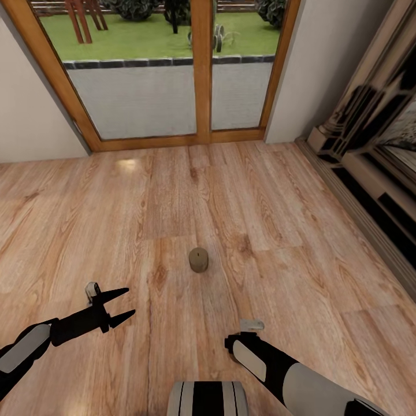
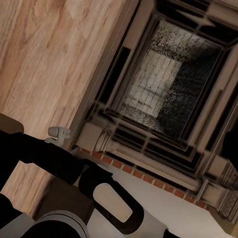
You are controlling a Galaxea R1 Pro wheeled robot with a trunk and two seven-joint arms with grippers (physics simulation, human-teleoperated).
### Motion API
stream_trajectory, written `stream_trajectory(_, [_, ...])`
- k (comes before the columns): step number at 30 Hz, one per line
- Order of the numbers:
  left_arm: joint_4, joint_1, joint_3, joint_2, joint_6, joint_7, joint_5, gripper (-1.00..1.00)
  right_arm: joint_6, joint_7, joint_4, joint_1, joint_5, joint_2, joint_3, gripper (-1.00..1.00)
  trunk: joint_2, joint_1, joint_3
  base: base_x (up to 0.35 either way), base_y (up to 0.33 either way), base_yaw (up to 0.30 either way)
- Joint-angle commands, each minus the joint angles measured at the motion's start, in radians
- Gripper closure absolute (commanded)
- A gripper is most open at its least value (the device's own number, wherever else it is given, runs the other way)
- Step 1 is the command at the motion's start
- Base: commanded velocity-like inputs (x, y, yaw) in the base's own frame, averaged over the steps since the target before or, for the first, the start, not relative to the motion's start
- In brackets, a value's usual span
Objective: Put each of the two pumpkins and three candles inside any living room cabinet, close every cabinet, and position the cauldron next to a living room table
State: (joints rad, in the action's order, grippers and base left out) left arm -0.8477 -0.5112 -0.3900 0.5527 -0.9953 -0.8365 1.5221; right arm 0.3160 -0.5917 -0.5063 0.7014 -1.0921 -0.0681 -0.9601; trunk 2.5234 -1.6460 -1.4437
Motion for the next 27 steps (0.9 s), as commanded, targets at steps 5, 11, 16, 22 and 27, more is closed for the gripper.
stream_trajectory(5, [0.001,-0.001,-0.004,0.001,-0.003,-0.004,0.004,-1.00,0.003,-0.007,-0.001,0.001,-0.005,0.001,-0.006,1.00,0.000,0.000,-0.001,0.000,0.000,0.000])
stream_trajectory(11, [0.001,-0.001,-0.004,0.001,-0.003,-0.004,0.004,-1.00,0.002,-0.007,-0.001,0.001,-0.005,0.001,-0.006,1.00,0.000,0.000,-0.001,0.000,0.000,0.000])
stream_trajectory(16, [0.001,-0.001,-0.004,0.001,-0.003,-0.004,0.004,-1.00,0.003,-0.007,-0.001,0.001,-0.005,0.001,-0.006,1.00,0.000,0.000,-0.001,0.000,0.000,0.000])
stream_trajectory(22, [0.001,-0.001,-0.004,0.001,-0.003,-0.004,0.004,-1.00,0.003,-0.007,-0.001,0.001,-0.005,0.002,-0.006,1.00,0.000,0.000,-0.001,0.000,0.000,0.000])
stream_trajectory(27, [0.001,-0.001,-0.005,0.001,-0.003,-0.003,0.003,-1.00,0.003,-0.007,-0.002,0.001,-0.005,0.002,-0.006,1.00,0.000,0.002,0.011,0.000,0.000,0.000])
